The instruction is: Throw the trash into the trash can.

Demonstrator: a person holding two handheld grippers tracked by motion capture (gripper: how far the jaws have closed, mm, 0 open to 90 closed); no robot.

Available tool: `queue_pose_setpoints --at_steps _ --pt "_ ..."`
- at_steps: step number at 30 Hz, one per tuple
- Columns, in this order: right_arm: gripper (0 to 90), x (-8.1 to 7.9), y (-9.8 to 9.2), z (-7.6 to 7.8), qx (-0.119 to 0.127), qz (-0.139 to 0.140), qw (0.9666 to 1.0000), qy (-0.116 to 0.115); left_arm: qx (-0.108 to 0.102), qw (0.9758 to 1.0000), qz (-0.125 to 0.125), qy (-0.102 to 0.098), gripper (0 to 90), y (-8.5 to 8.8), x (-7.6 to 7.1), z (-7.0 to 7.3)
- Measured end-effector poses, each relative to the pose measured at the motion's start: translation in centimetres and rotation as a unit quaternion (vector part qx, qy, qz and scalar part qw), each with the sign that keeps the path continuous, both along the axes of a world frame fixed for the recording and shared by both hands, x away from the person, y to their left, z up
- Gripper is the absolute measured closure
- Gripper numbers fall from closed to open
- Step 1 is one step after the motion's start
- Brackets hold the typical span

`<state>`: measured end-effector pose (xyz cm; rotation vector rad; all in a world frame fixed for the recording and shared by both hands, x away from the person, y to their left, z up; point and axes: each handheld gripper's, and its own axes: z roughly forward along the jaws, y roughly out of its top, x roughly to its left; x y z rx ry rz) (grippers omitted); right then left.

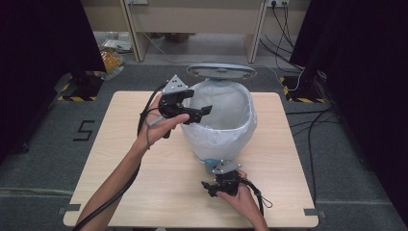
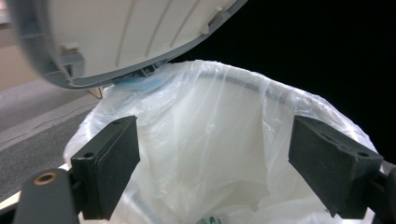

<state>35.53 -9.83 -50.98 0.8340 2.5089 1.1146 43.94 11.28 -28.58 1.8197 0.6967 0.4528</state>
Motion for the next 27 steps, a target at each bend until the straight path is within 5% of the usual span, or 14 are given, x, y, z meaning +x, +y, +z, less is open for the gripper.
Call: queue_pose_setpoints --at_steps 15,27 --pt "25.4 0.0 0.0 0.0 -0.002 0.000 1.0000 -0.002 -0.008 0.9999 0.010 -0.011 14.8 4.4 -2.8 -0.5" --pt "25.4 0.0 0.0 0.0 -0.001 -0.001 1.0000 0.000 -0.013 0.9997 0.022 0.001 15.0 7.6 -5.0 -3.3"
